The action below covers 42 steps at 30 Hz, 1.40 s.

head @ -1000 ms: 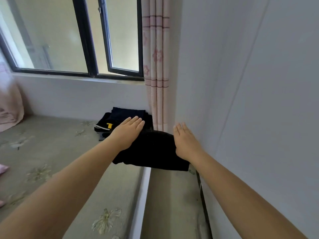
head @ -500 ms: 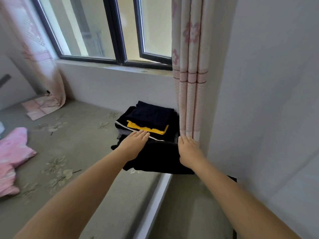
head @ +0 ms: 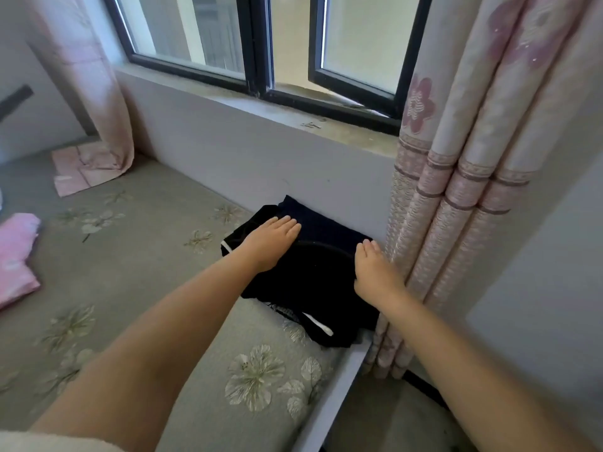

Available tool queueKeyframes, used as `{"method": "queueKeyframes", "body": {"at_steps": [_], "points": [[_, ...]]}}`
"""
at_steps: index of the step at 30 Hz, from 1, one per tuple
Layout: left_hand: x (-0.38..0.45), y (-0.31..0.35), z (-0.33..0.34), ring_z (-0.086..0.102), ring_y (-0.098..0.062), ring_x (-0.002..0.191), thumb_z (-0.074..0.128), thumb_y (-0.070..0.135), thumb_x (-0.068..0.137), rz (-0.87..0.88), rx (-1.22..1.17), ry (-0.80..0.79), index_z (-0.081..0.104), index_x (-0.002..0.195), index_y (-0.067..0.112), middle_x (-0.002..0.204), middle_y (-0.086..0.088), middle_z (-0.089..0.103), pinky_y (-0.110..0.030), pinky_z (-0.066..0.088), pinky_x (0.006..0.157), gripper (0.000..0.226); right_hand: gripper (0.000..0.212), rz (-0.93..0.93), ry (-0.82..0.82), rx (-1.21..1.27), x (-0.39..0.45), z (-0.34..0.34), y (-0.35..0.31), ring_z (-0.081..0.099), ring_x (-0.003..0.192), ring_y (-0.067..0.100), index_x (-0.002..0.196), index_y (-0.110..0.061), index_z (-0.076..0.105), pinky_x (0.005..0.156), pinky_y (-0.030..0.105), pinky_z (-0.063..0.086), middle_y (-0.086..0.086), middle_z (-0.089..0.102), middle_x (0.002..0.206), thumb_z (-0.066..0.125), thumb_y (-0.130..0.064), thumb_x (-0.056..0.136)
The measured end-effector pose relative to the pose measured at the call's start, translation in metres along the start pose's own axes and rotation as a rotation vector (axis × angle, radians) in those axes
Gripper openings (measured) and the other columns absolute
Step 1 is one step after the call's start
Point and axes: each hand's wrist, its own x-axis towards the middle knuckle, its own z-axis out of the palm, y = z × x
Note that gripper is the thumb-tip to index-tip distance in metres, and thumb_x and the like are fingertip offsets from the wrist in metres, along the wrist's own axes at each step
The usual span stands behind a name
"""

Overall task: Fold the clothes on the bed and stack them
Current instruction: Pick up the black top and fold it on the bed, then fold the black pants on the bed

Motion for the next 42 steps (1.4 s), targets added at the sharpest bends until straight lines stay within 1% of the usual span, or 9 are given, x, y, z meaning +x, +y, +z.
{"method": "queueKeyframes", "body": {"at_steps": [8,10,13,15,22,28,31,36,42], "points": [[0.164,-0.108,0.021,0.014,-0.026,0.141,0.043,0.005,0.091,0.024,-0.039,0.227,0.021,0.144,0.007,0.152,-0.012,0.021,-0.036,0.004,0.114,0.058,0.068,0.08,0.179,0.033,0.171,0.005,0.007,0.011,0.141,0.03,0.144,0.003,0.01,0.115,0.033,0.012,0.021,0.014,0.152,0.049,-0.006,0.089],[0.177,-0.11,0.065,0.008,-0.026,0.142,0.047,0.008,0.09,-0.016,-0.019,0.074,0.013,0.146,0.013,0.153,-0.011,0.014,-0.041,0.004,0.114,0.065,0.072,0.061,0.087,0.013,0.188,0.048,-0.002,0.009,0.142,0.03,0.145,0.0,0.007,0.115,0.035,0.013,0.019,0.011,0.153,0.05,-0.013,0.089],[0.173,-0.086,0.145,-0.007,-0.024,0.142,0.052,0.01,0.089,-0.042,-0.098,-0.297,-0.006,0.146,0.024,0.155,-0.006,-0.005,-0.046,0.004,0.113,0.083,0.076,0.019,-0.235,-0.013,0.198,0.123,-0.006,-0.005,0.142,0.03,0.146,-0.01,-0.005,0.115,0.041,0.005,0.016,-0.004,0.154,0.048,-0.019,0.092],[0.166,-0.063,0.187,-0.013,-0.023,0.141,0.048,0.008,0.09,-0.063,-0.211,-0.397,-0.012,0.145,0.025,0.155,-0.005,-0.013,-0.045,0.003,0.114,0.084,0.08,-0.016,-0.364,-0.055,0.199,0.164,0.001,-0.012,0.141,0.031,0.145,-0.013,-0.013,0.115,0.042,-0.002,0.017,-0.014,0.153,0.047,-0.017,0.092],[0.156,-0.042,0.215,-0.017,-0.022,0.141,0.041,0.003,0.087,-0.204,-0.328,-0.273,-0.014,0.144,0.024,0.154,-0.004,-0.016,-0.043,-0.003,0.114,0.082,0.078,-0.109,-0.325,-0.062,0.197,0.198,0.013,-0.018,0.139,0.035,0.142,-0.007,-0.018,0.11,0.041,-0.014,0.023,-0.02,0.149,0.04,-0.018,0.091],[0.12,-0.03,0.178,-0.004,-0.023,0.143,0.041,0.009,0.092,-0.374,-0.342,-0.266,0.01,0.147,0.023,0.156,-0.004,0.002,-0.042,0.001,0.114,0.065,0.068,-0.162,-0.294,-0.157,0.194,0.17,0.008,0.0,0.142,0.032,0.146,-0.007,0.005,0.114,0.045,0.006,0.02,0.0,0.153,0.04,-0.031,0.094],[0.073,-0.027,0.154,-0.001,-0.024,0.143,0.037,0.012,0.095,-0.537,-0.347,-0.296,0.022,0.145,0.02,0.155,-0.005,0.005,-0.039,0.001,0.114,0.053,0.056,-0.344,-0.278,-0.261,0.184,0.147,-0.013,0.001,0.142,0.032,0.142,-0.009,0.027,0.112,0.053,0.003,0.015,0.01,0.154,0.042,-0.032,0.093],[-0.038,-0.01,0.112,0.008,-0.022,0.142,0.03,0.02,0.099,-0.956,-0.393,-0.236,0.033,0.141,0.02,0.154,-0.005,0.014,-0.036,0.004,0.114,0.042,0.044,-0.831,-0.229,-0.206,0.157,0.107,-0.079,0.004,0.142,0.031,0.134,-0.006,0.038,0.113,0.047,0.008,0.012,0.017,0.152,0.036,-0.028,0.095],[-0.197,0.044,0.062,0.011,-0.021,0.142,0.035,0.027,0.097,-1.467,-0.353,-0.174,0.036,0.139,0.019,0.154,-0.005,0.017,-0.035,0.014,0.112,0.042,0.048,-1.378,-0.142,-0.118,0.069,0.061,-0.195,0.007,0.142,0.029,0.139,-0.007,0.03,0.113,0.046,0.006,0.011,0.017,0.152,0.033,-0.028,0.097]]}}
